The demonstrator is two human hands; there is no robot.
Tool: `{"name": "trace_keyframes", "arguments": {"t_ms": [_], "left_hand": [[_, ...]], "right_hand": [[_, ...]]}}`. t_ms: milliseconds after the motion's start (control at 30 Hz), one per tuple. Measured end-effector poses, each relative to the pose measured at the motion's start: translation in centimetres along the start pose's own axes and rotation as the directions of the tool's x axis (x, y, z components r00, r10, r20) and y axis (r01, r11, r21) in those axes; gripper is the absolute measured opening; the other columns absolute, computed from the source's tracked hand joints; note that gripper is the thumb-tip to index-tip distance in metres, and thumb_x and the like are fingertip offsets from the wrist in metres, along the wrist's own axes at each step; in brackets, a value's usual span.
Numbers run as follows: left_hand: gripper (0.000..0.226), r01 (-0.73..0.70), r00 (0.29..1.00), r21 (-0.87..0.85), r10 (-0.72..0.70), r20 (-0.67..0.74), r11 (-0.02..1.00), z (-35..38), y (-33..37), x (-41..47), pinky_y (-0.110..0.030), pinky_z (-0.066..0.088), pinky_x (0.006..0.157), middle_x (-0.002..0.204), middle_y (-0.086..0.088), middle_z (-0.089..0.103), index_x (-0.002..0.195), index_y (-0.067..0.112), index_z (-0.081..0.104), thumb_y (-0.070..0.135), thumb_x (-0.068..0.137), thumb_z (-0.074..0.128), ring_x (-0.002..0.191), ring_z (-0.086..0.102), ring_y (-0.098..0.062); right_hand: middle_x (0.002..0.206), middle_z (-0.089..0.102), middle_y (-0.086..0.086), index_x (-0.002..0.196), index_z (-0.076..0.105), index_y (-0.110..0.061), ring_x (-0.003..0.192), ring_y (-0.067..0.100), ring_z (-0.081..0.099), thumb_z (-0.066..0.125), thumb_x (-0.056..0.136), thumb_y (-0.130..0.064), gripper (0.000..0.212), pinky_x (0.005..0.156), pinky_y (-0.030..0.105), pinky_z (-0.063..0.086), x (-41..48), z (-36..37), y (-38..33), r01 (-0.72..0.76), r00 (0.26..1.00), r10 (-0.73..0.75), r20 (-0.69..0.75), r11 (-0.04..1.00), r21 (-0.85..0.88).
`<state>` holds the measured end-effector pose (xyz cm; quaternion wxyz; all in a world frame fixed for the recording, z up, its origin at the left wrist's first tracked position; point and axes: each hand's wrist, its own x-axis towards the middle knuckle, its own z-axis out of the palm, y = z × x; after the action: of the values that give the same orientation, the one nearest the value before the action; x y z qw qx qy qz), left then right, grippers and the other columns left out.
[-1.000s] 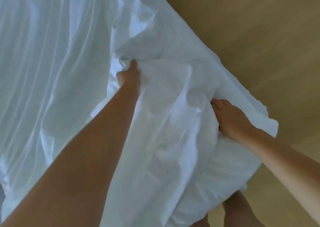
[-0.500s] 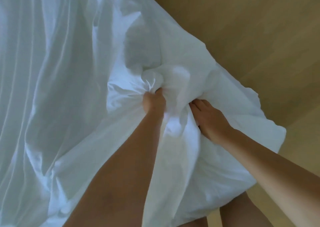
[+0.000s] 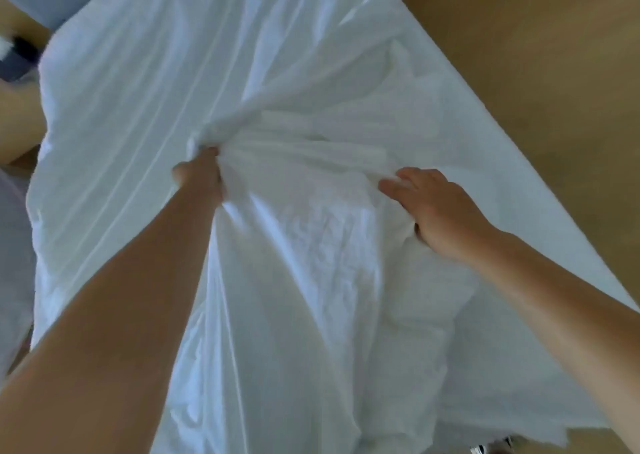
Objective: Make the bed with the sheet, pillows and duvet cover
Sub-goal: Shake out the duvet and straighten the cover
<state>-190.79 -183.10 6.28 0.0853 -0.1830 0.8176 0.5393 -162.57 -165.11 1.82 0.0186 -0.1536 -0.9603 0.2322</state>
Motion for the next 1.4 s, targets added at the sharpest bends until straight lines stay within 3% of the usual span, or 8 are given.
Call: {"name": "trace_keyframes", "arguments": {"t_ms": [333,500,600,733,867,1100,1300,1400], "left_hand": [[0.056,-0.260,0.949,0.517,0.314,-0.018,0.816,2.0,-9.9,5.4,-0.038,0.031,0.099,0.136,-0.014,0.039,0.134,0.009,0.036,0.036,0.089,0.055,0.124,0.040,-0.031],[0.043,-0.857,0.458,0.397,0.839,0.294,0.328,2.0,-7.7,-2.7,-0.052,0.010,0.111,0.128,-0.006,0.056,0.123,0.014,0.056,0.030,0.083,0.051,0.130,0.040,-0.029],[0.053,-0.950,0.238,0.310,0.586,0.774,-0.024,4.5,-8.1,-7.6,-0.051,0.003,0.112,0.102,-0.007,0.069,0.110,0.012,0.063,0.051,0.091,0.032,0.114,0.056,-0.027],[0.047,-0.862,0.320,0.389,0.247,0.915,-0.324,7.0,-8.7,-8.2,-0.034,0.028,0.089,0.085,-0.007,0.067,0.082,0.018,0.046,0.053,0.098,0.020,0.079,0.057,-0.025],[0.052,-0.896,0.353,0.429,0.406,0.843,-0.113,6.5,-7.4,-7.5,-0.028,0.025,0.054,0.050,0.002,0.043,0.055,0.021,0.030,0.050,0.097,0.023,0.052,0.041,-0.021],[0.042,-0.627,0.732,0.776,0.392,0.557,0.069,5.2,-3.0,-4.1,-0.036,0.033,0.070,0.081,-0.010,0.060,0.076,0.018,0.052,0.046,0.098,0.030,0.075,0.049,-0.028],[0.047,-0.928,0.361,0.337,0.590,0.722,0.157,8.0,-4.5,-14.5,-0.036,0.040,0.080,0.103,-0.007,0.060,0.114,0.011,0.059,0.042,0.079,0.053,0.096,0.056,-0.027],[0.053,-0.902,0.393,0.316,0.253,0.884,0.293,8.5,-5.3,-19.4,-0.027,0.043,0.075,0.099,0.004,0.056,0.118,0.016,0.050,0.041,0.072,0.057,0.092,0.055,-0.017]], "right_hand": [[0.134,0.043,0.030,0.131,0.050,0.001,0.119,0.049,0.044,0.063,0.057,0.024,0.079,0.085,0.046,0.050,-0.2,11.8,-4.4,-0.095,0.992,0.107,-0.064,0.981,0.169],[0.123,0.041,0.021,0.128,0.046,0.008,0.110,0.029,0.045,0.047,0.062,0.018,0.067,0.096,0.022,0.035,0.8,9.1,-4.6,-0.100,0.923,0.241,-0.301,0.904,0.415],[0.112,0.038,0.012,0.115,0.052,0.005,0.099,0.008,0.039,0.053,0.069,0.011,0.046,0.086,0.009,0.034,1.7,7.8,-4.6,-0.093,0.845,0.358,-0.398,0.830,0.550],[0.097,0.042,0.004,0.091,0.044,-0.010,0.088,0.023,0.045,0.058,0.080,-0.005,0.019,0.069,0.026,0.034,3.2,7.5,-2.6,-0.364,0.674,0.668,-0.316,0.672,0.645],[0.087,0.057,0.012,0.072,0.042,-0.013,0.084,0.029,0.053,0.047,0.087,-0.014,0.016,0.068,0.036,0.039,4.9,8.6,-1.7,-0.579,0.757,0.647,0.089,0.602,0.550],[0.061,0.034,-0.005,0.063,0.024,-0.022,0.055,0.010,0.032,0.048,0.082,0.001,0.038,0.052,0.029,0.025,5.1,4.3,2.9,-0.399,0.693,0.683,-0.232,0.631,0.665],[0.071,0.059,-0.012,0.088,0.050,-0.024,0.058,-0.001,0.053,0.061,0.082,-0.007,0.021,0.051,0.012,0.041,3.1,1.4,1.2,-0.220,0.777,0.630,0.006,0.263,0.939],[0.062,0.056,-0.020,0.077,0.051,-0.024,0.055,-0.004,0.049,0.068,0.072,-0.020,0.018,0.050,0.011,0.039,1.5,0.3,0.8,-0.230,0.833,0.553,0.016,0.319,0.919]]}}
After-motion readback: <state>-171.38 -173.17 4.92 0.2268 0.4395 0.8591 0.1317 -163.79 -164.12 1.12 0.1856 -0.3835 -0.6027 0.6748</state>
